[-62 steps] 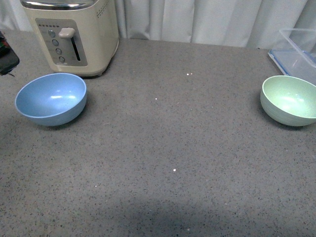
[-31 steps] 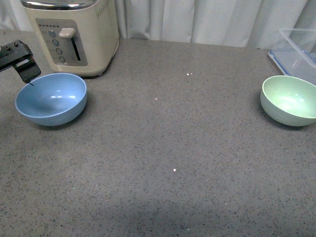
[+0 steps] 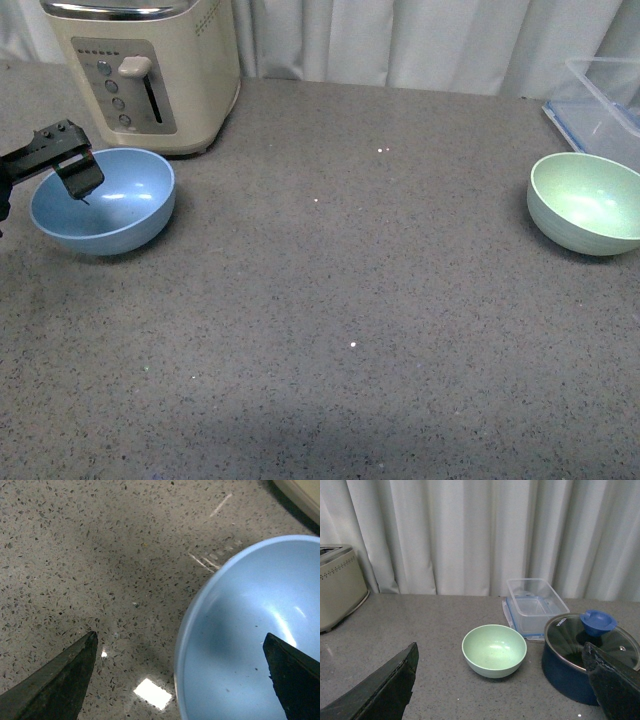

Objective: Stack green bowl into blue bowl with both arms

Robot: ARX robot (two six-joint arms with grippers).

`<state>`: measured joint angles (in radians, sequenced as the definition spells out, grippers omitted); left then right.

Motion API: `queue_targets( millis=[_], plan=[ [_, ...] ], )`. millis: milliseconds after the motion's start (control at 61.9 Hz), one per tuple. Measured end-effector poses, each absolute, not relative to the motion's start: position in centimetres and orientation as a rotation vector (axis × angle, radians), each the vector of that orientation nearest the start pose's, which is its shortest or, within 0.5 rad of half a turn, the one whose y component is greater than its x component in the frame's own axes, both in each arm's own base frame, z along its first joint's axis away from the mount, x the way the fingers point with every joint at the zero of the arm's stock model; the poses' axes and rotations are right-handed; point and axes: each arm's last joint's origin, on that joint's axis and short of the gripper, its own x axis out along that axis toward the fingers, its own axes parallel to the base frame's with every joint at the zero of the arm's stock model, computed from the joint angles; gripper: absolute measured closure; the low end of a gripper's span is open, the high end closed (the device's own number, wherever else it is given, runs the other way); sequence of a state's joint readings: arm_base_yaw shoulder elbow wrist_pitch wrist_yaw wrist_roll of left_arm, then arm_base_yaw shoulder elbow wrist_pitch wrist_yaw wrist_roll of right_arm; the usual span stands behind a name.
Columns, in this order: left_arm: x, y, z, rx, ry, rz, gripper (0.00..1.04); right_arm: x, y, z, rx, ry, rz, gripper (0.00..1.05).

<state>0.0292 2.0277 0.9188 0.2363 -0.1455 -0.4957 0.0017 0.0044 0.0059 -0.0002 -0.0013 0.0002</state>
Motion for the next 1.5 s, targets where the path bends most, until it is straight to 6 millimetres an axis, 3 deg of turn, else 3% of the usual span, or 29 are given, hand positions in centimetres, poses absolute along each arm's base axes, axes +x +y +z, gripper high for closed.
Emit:
queue_targets(
  millis=[323,905,1131,1292,1502],
  plan=[
    [36.5,1.7,6.9,-0.414,0.831,0.377,0.08,9.8,0.0,16.5,0.000,-0.001,0.003,0.09],
    [36.7,1.6,7.1,-0.426,0.839,0.355,1.00,9.8,0.0,16.5,0.000,-0.001,0.003,0.09],
    [36.7,1.0,7.3,-0.427,0.855,0.336,1.01,9.8,0.0,16.5,0.000,-0.001,0.003,0.09],
    [36.5,-2.7,8.8,-0.391,0.854,0.228,1.01,9.8,0.0,16.5,0.000,-0.001,0.003,0.09],
    [35.0,-10.8,10.4,-0.296,0.857,0.009,1.01,9.8,0.0,16.5,0.000,-0.001,0.003,0.09]
  ],
)
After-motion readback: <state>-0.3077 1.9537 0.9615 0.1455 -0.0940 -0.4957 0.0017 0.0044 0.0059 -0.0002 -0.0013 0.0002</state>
